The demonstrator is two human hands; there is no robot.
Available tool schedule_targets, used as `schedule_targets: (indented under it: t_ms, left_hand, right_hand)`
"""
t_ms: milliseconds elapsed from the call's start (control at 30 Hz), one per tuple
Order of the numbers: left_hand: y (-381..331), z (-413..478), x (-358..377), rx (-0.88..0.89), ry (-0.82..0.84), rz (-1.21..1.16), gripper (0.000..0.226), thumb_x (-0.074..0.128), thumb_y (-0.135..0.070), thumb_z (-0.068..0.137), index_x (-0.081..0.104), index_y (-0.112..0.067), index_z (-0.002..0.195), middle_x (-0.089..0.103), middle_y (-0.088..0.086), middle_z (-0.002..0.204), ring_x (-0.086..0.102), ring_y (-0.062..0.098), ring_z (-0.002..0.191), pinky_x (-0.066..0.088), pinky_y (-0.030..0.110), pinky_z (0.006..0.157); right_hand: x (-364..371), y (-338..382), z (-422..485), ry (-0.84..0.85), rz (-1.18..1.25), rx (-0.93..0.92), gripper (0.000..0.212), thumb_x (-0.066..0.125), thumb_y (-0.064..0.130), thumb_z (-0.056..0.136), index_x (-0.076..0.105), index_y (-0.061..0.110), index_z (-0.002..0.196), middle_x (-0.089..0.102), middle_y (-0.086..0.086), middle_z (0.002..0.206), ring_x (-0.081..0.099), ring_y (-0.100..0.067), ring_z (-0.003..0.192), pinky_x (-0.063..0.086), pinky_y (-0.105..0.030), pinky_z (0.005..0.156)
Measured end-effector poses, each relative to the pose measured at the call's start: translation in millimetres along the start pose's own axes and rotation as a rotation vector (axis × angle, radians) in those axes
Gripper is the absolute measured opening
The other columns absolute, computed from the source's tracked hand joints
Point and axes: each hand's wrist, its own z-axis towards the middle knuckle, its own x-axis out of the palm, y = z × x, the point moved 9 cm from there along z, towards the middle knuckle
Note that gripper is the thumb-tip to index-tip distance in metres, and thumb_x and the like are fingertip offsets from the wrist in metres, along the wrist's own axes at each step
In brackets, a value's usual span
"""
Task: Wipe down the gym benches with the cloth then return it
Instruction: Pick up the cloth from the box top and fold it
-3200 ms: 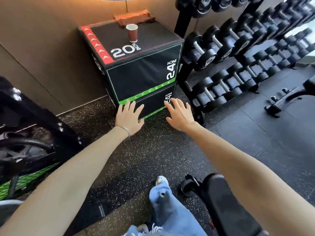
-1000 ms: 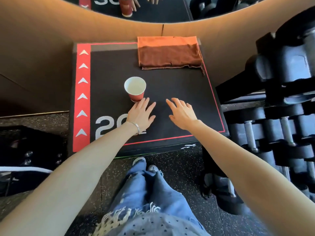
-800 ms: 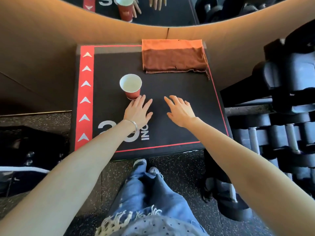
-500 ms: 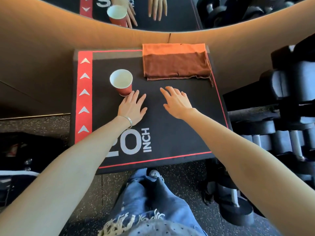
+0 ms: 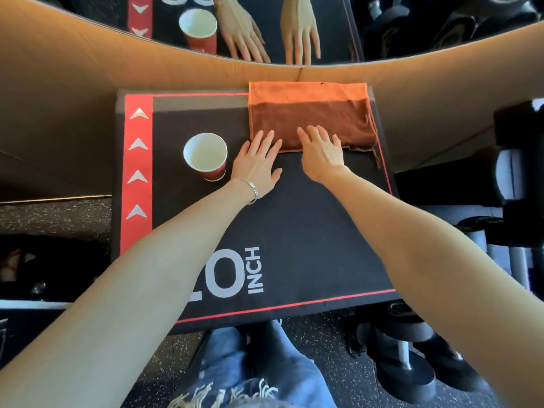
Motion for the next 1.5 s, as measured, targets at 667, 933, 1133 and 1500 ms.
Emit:
schedule_targets:
  t_ms: [667,933,1133,1500]
  left_hand:
    - [-12.0,20.0,-11.4,0.071,-0.086,0.077,0.044,0.046,-0.011,0.094,0.039,-0.015,0.137,0.044,0.012,0.135,0.042,0.032,0.119,0.035,0.038,0.104]
    - [-21.8,23.8,-15.6,0.125,-0.118,0.083,0.028,0.042,-0.001,0.093,0.048,-0.006,0.120,0.050,0.015,0.119,0.046,0.031,0.109,0.045,0.034,0.076]
    - [-25.8,-15.3,-14.8,0.130,-0.201,0.013,0.027,0.044,-0.002,0.092,0.055,-0.009,0.116,0.056,0.015,0.106,0.051,0.033,0.099,0.046,0.036,0.071]
    - [-50.2,-149.6,-0.1,0.187,-0.302,0.006,0.028,0.062,0.008,0.065,0.068,-0.011,0.086,0.058,0.009,0.072,0.058,0.028,0.068,0.046,0.030,0.052]
  right_hand:
    - [1.6,-24.7,-0.1,-0.117,-0.081,-0.042,0.038,0.050,0.000,0.088,0.048,0.009,0.125,0.049,-0.011,0.122,0.049,-0.031,0.105,0.040,-0.040,0.093]
    - [-13.0,-9.2,-20.6,-0.270,-0.302,-0.065,0.034,0.077,-0.005,0.043,0.057,0.017,0.059,0.055,0.003,0.060,0.051,-0.014,0.050,0.032,-0.021,0.038]
    - [-7.2,-4.6,-62.2,-0.431,-0.145,-0.071,0.030,0.064,-0.015,0.050,0.058,0.010,0.065,0.056,-0.004,0.064,0.052,-0.021,0.054,0.036,-0.026,0.041]
    - [37.2,27.1,-184.0,-0.492,0.037,-0.063,0.021,0.061,-0.010,0.064,0.061,0.009,0.075,0.056,-0.007,0.070,0.055,-0.027,0.063,0.044,-0.033,0.054]
